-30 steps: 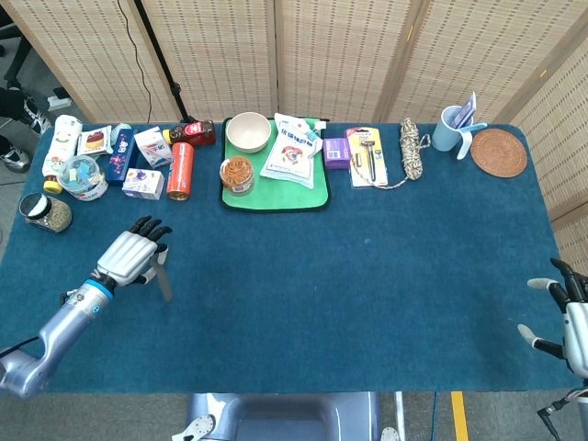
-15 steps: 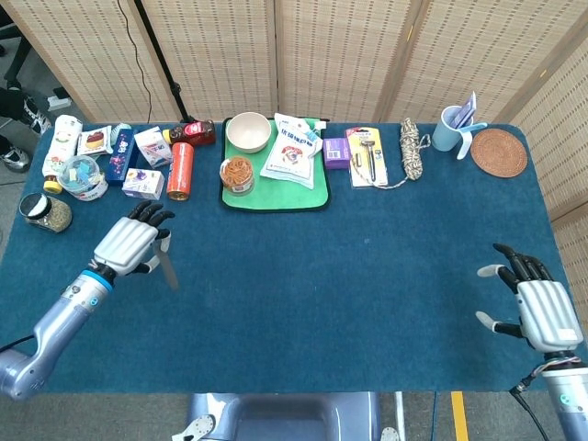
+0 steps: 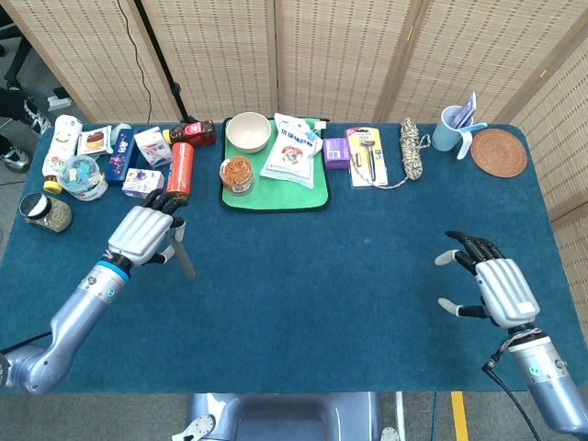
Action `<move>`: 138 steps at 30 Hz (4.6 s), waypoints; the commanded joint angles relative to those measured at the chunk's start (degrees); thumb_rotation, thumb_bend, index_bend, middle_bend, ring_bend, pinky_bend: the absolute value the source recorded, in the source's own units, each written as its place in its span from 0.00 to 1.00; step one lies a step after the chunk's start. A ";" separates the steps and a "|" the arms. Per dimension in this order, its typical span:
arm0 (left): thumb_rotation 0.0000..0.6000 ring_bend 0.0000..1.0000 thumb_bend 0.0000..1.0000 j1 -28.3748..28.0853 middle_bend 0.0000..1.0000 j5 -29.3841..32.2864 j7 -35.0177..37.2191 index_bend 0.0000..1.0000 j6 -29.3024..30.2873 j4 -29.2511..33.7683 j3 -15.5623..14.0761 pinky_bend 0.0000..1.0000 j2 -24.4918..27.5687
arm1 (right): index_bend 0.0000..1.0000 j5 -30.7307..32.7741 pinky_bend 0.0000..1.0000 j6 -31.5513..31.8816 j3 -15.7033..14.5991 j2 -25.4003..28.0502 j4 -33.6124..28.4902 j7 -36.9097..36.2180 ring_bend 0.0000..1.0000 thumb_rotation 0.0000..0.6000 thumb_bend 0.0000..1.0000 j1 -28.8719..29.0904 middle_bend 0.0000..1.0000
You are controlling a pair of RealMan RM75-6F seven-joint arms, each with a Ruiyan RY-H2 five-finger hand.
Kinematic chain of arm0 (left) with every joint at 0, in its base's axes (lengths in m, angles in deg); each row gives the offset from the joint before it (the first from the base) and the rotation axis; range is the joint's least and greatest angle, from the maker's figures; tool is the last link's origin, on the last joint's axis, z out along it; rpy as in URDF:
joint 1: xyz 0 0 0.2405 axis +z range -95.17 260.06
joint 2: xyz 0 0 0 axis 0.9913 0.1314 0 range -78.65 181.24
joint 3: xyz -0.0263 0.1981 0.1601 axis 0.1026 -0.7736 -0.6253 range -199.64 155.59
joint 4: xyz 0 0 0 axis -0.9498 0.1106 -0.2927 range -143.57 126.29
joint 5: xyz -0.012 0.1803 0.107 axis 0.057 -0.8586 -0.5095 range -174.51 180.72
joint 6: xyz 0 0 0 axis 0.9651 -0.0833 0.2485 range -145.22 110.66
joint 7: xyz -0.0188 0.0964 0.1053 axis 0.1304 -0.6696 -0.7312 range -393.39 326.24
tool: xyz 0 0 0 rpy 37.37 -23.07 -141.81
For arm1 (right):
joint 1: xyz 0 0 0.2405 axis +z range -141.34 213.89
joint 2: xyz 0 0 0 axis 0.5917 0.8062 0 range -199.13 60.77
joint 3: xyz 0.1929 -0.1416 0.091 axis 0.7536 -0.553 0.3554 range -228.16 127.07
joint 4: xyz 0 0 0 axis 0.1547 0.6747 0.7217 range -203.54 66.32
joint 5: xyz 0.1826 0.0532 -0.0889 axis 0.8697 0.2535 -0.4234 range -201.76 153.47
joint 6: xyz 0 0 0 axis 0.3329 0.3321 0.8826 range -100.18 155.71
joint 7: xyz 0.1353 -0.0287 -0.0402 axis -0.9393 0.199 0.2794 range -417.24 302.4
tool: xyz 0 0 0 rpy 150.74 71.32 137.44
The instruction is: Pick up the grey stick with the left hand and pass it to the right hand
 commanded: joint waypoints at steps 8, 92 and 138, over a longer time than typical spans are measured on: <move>1.00 0.08 0.57 -5.36 0.19 10.16 -8.49 0.76 3.76 3.16 1.72 0.00 -3.68 | 0.39 4.95 0.18 -5.99 1.34 -2.24 -1.45 0.17 0.19 1.00 0.15 4.53 0.17; 1.00 0.10 0.57 -28.19 0.19 35.78 -24.47 0.76 26.26 -14.95 18.56 0.00 -40.25 | 0.40 40.69 0.22 -4.31 11.91 -28.71 -0.44 17.40 0.21 1.00 0.10 21.80 0.20; 1.00 0.10 0.57 -30.40 0.19 34.02 -26.02 0.75 27.99 -23.19 24.13 0.00 -49.00 | 0.09 42.44 0.13 3.33 14.19 -38.39 2.49 22.75 0.04 1.00 0.08 23.41 0.00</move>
